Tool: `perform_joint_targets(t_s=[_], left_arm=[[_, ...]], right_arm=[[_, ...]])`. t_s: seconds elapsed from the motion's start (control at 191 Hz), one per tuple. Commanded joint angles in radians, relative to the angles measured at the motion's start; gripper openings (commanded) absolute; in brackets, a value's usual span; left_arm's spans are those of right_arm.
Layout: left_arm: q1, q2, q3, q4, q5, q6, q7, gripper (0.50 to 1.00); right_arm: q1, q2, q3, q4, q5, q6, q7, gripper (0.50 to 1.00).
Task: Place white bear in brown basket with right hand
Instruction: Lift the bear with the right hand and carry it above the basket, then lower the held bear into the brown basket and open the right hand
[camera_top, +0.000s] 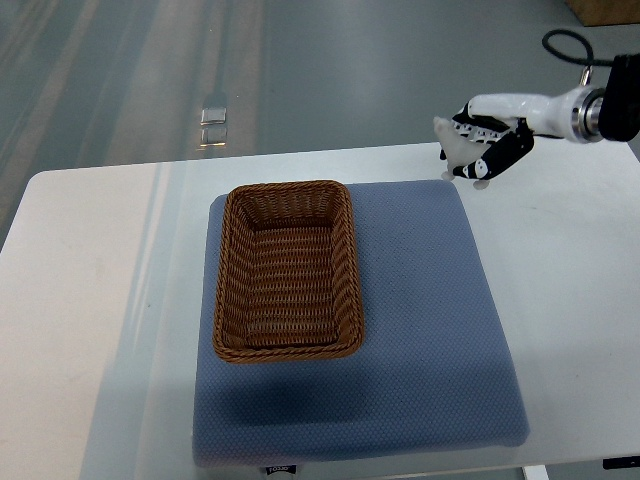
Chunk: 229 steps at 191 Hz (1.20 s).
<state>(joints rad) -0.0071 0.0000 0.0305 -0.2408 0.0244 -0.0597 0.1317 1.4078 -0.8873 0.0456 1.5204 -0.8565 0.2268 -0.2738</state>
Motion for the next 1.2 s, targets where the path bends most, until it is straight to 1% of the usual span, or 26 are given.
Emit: perform_joint_targets(t_s=[0.0,0.152,0.236,0.288,0.387,0.424,0.461,0.471,0.482,0.492,0.56,0.717,0.895,1.047,1.194], left_arm=[[-0.001,0.0,0.0,0.0,0.0,0.0,0.0,1.0],[-0.001,0.0,0.0,-0.002,0.002,0.0,0.0,1.0],[-0.001,0.0,0.0,-0.002,0.002,0.0,-0.001,1.0],[-0.001,0.0,0.0,-0.002,0.002,0.0,0.0,1.0],[-0.001,0.0,0.0,-0.003,0.002,-0.002,0.0,1.0],[-0.001,0.0,0.0,-0.002,0.002,-0.002,0.0,1.0],[-0.001,0.0,0.0,-0.002,0.002,-0.002,0.0,1.0],[-0.001,0.0,0.0,-0.002,0.002,-0.002,0.0,1.0],[-0.001,0.0,0.0,-0.002,0.002,-0.002,-0.001,1.0],[-0.001,0.0,0.0,-0.002,0.002,-0.002,-0.001,1.0],[-0.001,0.0,0.0,-0.002,0.002,-0.002,0.0,1.0],[-0.001,0.0,-0.001,-0.002,0.002,0.0,0.0,1.0],[-0.001,0.0,-0.003,0.0,0.0,0.0,0.0,1.0],[-0.001,0.0,-0.001,0.0,0.0,0.0,0.0,1.0],[-0.001,0.0,0.0,0.0,0.0,0.0,0.0,1.0]], right_arm=[[0.074,-0.016,-0.003,-0.002,0.001,0.039,0.001,0.5],[0.105,-0.002,-0.007,-0.011,0.004,0.026,0.001,0.5],[0.108,0.036,-0.009,-0.034,0.004,-0.004,0.001,0.5],[0.105,0.087,-0.013,-0.052,0.004,-0.04,0.019,0.5],[0.091,0.197,-0.024,-0.08,0.002,-0.112,0.093,0.5],[0.089,0.234,-0.038,-0.094,0.002,-0.135,0.104,0.5],[0.088,0.292,-0.064,-0.118,-0.001,-0.167,0.113,0.5],[0.088,0.292,-0.064,-0.118,-0.001,-0.167,0.113,0.5],[0.086,0.323,-0.078,-0.134,-0.002,-0.182,0.117,0.5],[0.086,0.323,-0.078,-0.134,-0.002,-0.182,0.117,0.5],[0.079,0.421,-0.115,-0.203,-0.006,-0.219,0.131,0.5],[0.004,0.623,-0.13,-0.356,-0.016,-0.225,0.134,0.5],[-0.076,0.771,-0.13,-0.462,-0.064,-0.239,0.136,0.5],[-0.133,0.837,-0.131,-0.506,-0.091,-0.254,0.142,0.5],[-0.165,0.854,-0.131,-0.536,-0.133,-0.256,0.153,0.5]])
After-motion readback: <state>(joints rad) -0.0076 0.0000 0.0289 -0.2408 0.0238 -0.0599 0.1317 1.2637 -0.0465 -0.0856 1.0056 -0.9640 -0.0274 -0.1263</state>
